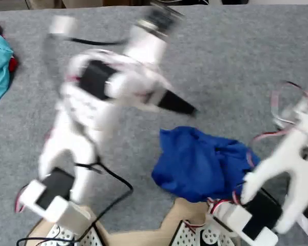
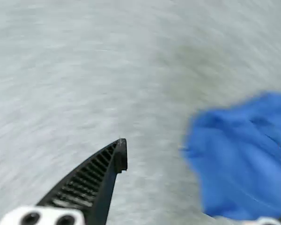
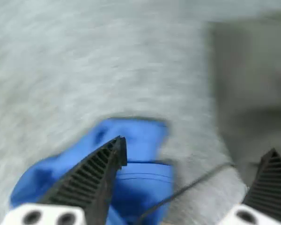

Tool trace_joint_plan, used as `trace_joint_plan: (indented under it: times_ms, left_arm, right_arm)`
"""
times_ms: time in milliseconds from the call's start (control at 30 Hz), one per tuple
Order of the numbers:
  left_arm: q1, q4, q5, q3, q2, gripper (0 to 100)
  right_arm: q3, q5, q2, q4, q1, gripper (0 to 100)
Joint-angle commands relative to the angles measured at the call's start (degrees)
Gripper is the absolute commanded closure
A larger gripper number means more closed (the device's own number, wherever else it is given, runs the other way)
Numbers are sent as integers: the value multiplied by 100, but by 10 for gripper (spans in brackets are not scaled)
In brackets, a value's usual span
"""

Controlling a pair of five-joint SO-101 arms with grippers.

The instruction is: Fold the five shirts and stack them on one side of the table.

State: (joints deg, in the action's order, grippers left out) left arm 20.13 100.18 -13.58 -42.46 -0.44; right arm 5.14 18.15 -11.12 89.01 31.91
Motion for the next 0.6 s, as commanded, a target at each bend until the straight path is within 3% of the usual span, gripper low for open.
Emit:
trace_joint_plan:
  times_ms: [0, 167, 333, 567]
  left_arm:
    - [-1389, 62, -44, 343, -760, 451]
    - [-2593, 62, -413, 1363, -1490, 451]
    - [-3165, 62, -624, 2462, -2132, 451]
    - [-3402, 62, -642, 3754, -2844, 451]
  right_arm:
    - [-312, 70, -251, 44, -1490, 578]
    - [-268, 607, 101, 44, -2492, 670]
    - [-268, 677, 646, 53, -2571, 789]
    - [-259, 677, 1314, 668, -2554, 804]
